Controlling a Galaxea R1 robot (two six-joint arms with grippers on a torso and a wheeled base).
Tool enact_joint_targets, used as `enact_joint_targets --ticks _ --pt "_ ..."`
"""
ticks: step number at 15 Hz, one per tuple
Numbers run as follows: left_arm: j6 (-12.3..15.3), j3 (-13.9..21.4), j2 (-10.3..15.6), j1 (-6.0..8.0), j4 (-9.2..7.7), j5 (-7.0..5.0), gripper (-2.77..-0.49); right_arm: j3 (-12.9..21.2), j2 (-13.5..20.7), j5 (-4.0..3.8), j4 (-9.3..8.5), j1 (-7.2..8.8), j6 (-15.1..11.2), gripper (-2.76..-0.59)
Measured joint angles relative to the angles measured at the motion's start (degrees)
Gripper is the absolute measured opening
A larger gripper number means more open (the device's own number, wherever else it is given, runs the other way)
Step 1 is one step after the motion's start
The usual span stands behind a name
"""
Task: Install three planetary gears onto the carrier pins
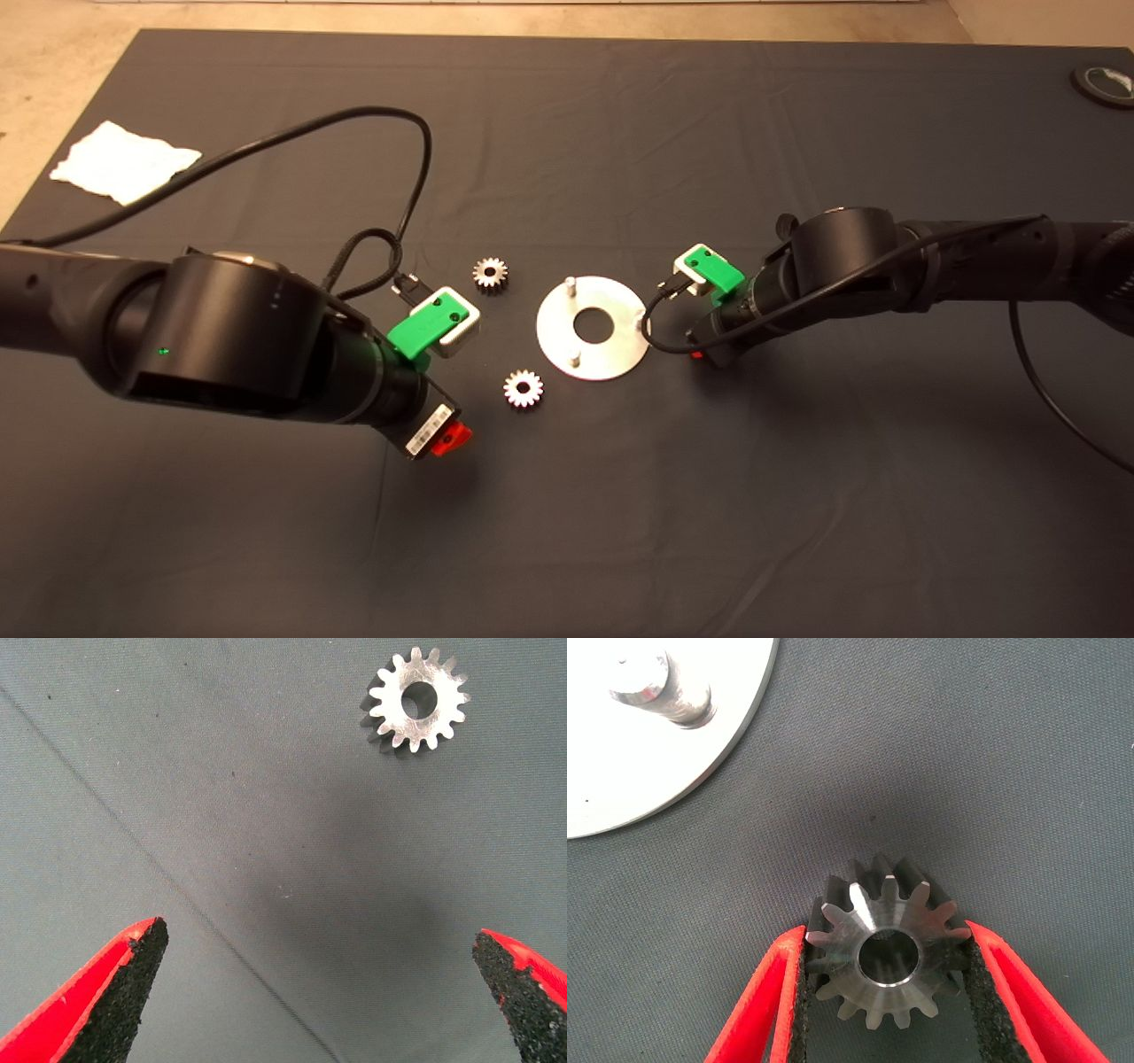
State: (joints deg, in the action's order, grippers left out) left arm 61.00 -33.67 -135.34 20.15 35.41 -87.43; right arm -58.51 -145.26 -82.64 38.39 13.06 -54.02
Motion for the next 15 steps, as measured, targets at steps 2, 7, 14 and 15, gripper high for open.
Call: enact_joint_targets --ticks 2,7,14,15 --pt "0.0 0.0 0.0 -0.01 0.0 0.0 -0.75 0.0 0.0 0.0 0.0 0.02 0.0 -2.34" --pt "0.0 0.0 -0.1 -0.01 0.0 -0.01 -0.75 -1.1 -0.4 0.72 -0.11 0.34 0.0 -2.34" --pt "0.0 0.0 -0.2 -0.01 0.0 -0.02 -0.75 -1.7 -3.6 1.52 -2.29 5.28 0.0 -2.34" --pt "0.0 0.0 -0.2 0.0 -0.02 -0.02 -0.75 -1.7 -4.0 1.63 -2.92 5.82 0.0 -2.34"
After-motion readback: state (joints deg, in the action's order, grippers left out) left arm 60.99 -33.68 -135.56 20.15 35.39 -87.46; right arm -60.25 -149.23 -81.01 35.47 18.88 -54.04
